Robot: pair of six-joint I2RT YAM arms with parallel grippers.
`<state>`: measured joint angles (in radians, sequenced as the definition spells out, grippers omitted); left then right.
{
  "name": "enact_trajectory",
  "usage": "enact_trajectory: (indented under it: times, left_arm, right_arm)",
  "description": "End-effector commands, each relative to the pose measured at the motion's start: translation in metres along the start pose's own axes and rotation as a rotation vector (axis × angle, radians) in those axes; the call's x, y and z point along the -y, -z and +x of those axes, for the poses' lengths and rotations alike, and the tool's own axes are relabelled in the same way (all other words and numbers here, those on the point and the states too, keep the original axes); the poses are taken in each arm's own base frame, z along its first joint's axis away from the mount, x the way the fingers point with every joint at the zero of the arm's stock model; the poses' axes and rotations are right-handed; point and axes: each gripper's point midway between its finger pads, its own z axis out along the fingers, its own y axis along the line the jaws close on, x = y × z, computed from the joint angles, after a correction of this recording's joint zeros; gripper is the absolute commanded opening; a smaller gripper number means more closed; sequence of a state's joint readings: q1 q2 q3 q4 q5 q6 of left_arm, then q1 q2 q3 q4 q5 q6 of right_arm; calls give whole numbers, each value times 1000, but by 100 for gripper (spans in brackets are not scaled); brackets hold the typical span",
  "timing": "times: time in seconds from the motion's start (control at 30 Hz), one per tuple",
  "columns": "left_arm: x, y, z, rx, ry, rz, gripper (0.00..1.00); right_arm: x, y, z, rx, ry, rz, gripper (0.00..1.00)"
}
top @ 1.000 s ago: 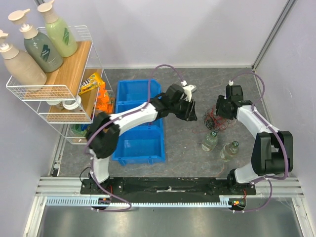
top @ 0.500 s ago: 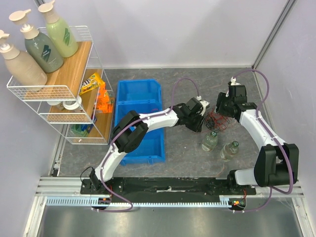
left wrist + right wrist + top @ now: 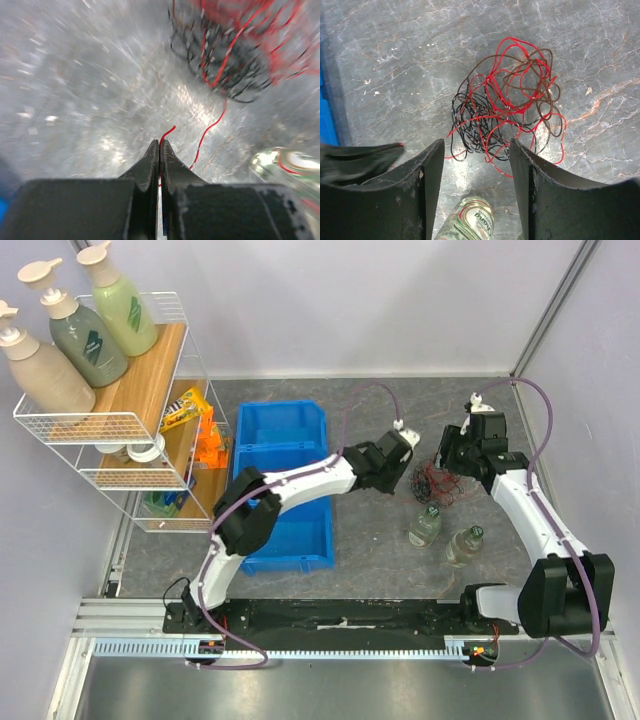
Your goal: Untangle the cables
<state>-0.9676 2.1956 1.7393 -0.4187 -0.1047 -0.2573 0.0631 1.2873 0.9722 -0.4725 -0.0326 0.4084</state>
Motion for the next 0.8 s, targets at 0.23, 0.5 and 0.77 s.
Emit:
enact_trajectory:
  times: [0.23, 0.5, 0.77]
  left_arm:
    - [-3, 269, -200, 680, 35, 105, 2]
    - [20, 358, -223, 856, 1, 283, 2]
    - [52, 438, -260, 1044, -52, 483, 2]
  right_arm:
    - [-87, 71, -25, 220, 242, -353, 79]
    - [-141, 120, -27, 371, 373, -633, 83]
    - [-190, 122, -18, 407, 297, -749, 84]
